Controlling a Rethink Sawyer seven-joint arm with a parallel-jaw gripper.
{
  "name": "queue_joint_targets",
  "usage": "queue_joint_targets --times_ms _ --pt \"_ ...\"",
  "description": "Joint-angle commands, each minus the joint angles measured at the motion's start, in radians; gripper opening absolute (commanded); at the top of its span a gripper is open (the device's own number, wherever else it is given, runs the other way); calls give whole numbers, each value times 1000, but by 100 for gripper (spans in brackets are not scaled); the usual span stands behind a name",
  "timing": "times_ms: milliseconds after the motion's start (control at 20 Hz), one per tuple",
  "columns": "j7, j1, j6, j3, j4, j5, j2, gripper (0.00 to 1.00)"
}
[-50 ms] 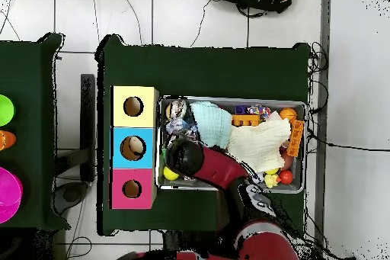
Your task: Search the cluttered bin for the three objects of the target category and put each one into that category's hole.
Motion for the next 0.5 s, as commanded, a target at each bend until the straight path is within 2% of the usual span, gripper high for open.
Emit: queue_joint_targets --times_ms 50,500 --pt "91 62 61 -118 -160 -44 -68 100" --pt "118 39 107 -74 -138 -11 -88 100"
